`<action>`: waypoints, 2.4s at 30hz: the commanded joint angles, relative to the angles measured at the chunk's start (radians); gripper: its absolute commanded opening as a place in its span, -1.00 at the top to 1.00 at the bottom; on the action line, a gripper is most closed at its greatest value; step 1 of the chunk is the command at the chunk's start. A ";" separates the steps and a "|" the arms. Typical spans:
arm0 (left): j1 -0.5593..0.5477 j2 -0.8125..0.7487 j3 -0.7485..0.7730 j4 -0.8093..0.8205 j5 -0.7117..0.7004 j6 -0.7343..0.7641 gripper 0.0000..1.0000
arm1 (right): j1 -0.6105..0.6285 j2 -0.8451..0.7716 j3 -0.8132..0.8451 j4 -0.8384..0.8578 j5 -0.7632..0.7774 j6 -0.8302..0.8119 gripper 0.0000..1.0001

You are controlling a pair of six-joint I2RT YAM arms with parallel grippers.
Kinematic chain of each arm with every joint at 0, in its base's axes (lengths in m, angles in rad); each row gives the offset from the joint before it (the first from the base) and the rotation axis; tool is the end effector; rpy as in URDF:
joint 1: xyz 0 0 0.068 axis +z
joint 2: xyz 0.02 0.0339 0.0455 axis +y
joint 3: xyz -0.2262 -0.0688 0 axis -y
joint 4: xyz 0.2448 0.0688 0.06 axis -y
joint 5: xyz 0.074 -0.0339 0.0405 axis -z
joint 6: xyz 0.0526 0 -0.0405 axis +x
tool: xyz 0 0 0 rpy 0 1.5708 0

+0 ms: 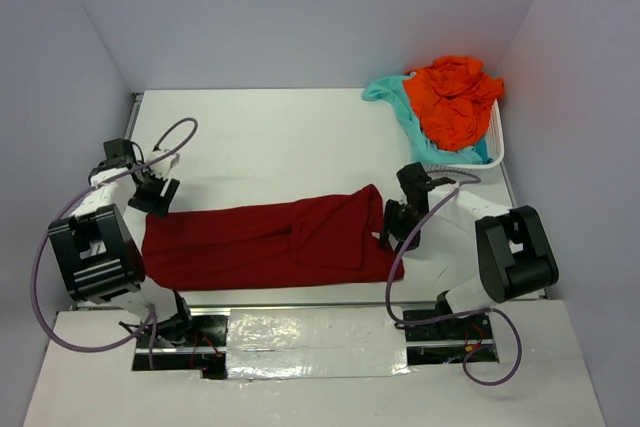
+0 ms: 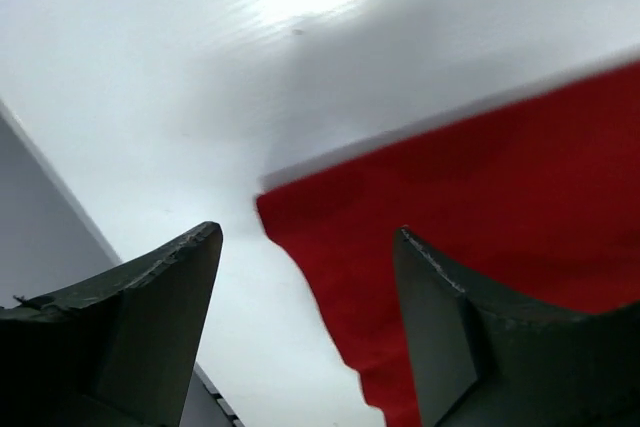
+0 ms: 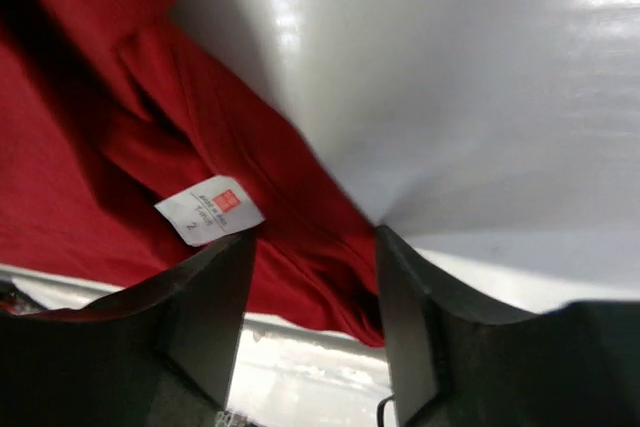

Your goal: Fold and stack the t-shirts

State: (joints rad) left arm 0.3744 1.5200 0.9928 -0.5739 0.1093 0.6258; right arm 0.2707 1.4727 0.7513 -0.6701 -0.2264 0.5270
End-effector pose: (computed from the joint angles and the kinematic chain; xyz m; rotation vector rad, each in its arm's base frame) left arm 0.2882 0.1071 0.1555 0.3698 2.6471 0.1783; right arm 0.2316 0.0765 0.0987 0.3572 3.0145 0.4240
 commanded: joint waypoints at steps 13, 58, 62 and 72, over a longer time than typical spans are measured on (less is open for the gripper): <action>0.196 0.132 -0.071 0.183 0.015 0.018 1.00 | 0.016 0.100 0.017 0.118 0.031 0.008 1.00; 0.242 0.042 0.101 0.031 0.158 -0.207 -0.19 | -0.015 0.770 1.059 0.222 0.001 0.345 -0.90; 0.244 0.046 0.147 0.009 0.147 -0.239 -0.20 | -0.022 0.819 1.051 0.219 -0.002 0.503 -0.54; 0.245 0.032 0.202 -0.020 0.158 -0.293 -0.22 | -0.051 0.839 1.031 0.172 0.099 0.719 -0.43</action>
State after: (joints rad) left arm 0.6147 1.5925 1.1545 -0.5770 0.2615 0.3729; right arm 0.2146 2.2726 1.7382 -0.4152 -0.1814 1.1866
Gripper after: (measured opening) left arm 0.609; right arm 0.720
